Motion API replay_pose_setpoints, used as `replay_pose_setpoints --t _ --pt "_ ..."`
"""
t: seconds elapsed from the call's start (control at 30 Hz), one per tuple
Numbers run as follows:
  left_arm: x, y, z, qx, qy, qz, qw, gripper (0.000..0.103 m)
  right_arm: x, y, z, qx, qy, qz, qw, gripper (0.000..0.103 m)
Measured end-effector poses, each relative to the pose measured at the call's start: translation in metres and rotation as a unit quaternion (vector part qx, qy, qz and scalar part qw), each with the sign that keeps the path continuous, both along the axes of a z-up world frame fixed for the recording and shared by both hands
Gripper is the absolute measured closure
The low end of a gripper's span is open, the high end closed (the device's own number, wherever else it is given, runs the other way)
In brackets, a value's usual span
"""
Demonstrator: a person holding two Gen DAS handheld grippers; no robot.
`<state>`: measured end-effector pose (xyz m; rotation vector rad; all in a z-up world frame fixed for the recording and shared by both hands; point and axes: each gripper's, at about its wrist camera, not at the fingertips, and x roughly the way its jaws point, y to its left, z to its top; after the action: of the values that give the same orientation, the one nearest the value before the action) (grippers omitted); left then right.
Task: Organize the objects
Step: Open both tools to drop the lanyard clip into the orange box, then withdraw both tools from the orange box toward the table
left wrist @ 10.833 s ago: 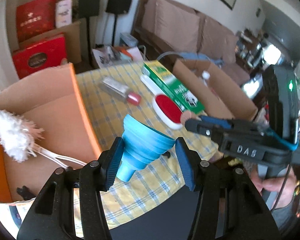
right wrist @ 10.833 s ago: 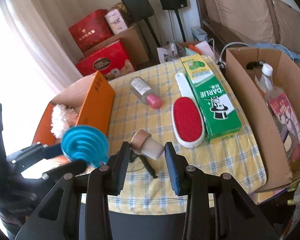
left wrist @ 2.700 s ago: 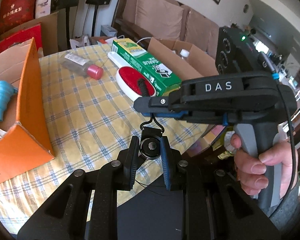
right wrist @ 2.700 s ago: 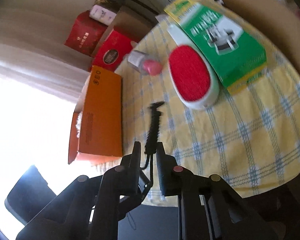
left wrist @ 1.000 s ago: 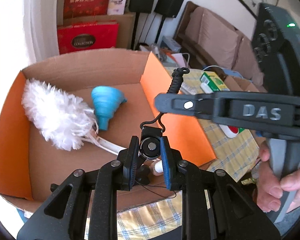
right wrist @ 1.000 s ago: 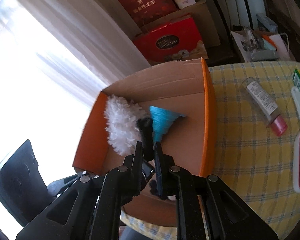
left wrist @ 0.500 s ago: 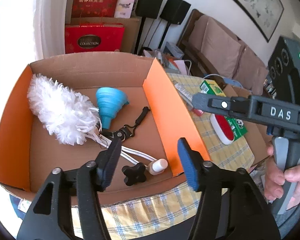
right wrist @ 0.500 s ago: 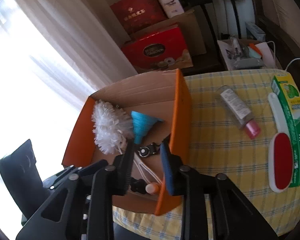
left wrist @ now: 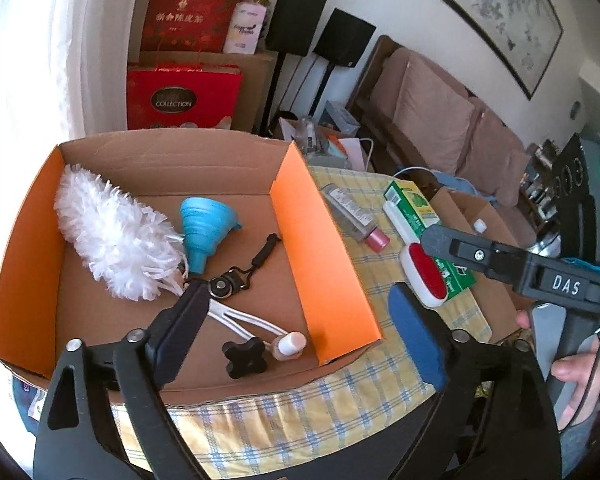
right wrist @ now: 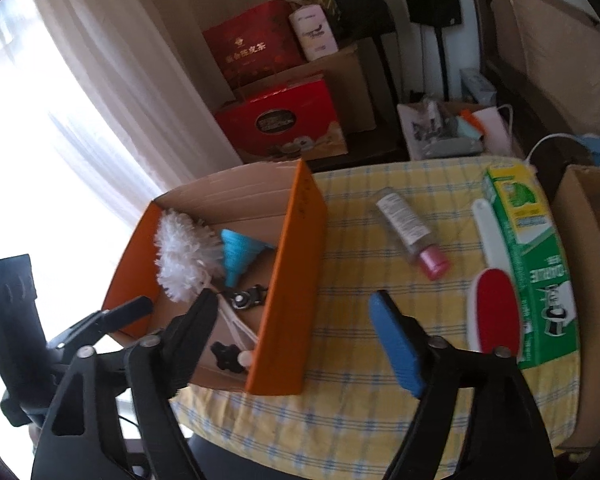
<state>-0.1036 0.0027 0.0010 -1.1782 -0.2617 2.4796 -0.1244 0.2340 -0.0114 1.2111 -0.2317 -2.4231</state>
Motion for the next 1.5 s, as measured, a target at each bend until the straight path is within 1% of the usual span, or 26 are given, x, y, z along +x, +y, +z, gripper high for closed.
replay_pose_setpoints --t 0.13,0.2,0.27,0.4,0.57,0.9,1.07,1.27,1.4,1.5 --pt "0.003 0.006 0.005 0.001 0.007 -0.003 1.0 0.006 0.005 0.009 0.0 0.017 0.008 -0.008 1.0 0.013" --pt "0.004 0.009 0.008 0.001 0.01 -0.006 0.9999 0.002 0.008 0.015 -0.001 0.024 0.011 -0.014 1.0 0.01" --pt "0.006 0.014 0.011 0.0 0.013 -0.008 0.9999 0.001 0.01 0.02 -0.001 0.031 0.013 -0.019 0.999 0.008" --pt "0.006 0.023 0.015 0.0 0.016 -0.01 0.9998 0.0 0.015 0.03 -0.001 0.05 0.021 -0.032 0.998 0.0" --pt "0.006 0.036 0.018 -0.005 0.015 -0.012 0.9998 0.0 0.019 0.04 0.0 0.066 0.029 -0.039 0.997 0.0" --pt "0.005 0.064 0.018 -0.01 0.007 -0.018 0.9998 0.0 0.023 0.067 -0.004 0.071 0.026 -0.051 0.996 0.0" --pt "0.002 0.083 0.018 -0.002 0.003 -0.029 0.9996 0.0 0.022 0.095 -0.003 0.073 0.023 -0.073 0.994 0.0" --pt "-0.003 0.11 0.014 -0.008 -0.002 -0.047 0.9989 0.0 0.019 0.13 -0.005 0.071 0.019 -0.101 0.992 0.0" --pt "-0.004 0.13 0.007 -0.013 -0.008 -0.06 0.9981 0.0 0.018 0.147 -0.01 0.072 0.015 -0.113 0.991 0.0" --pt "-0.009 0.142 0.0 -0.008 -0.019 -0.067 0.9975 0.001 0.013 0.157 -0.018 0.076 0.01 -0.122 0.99 0.0"
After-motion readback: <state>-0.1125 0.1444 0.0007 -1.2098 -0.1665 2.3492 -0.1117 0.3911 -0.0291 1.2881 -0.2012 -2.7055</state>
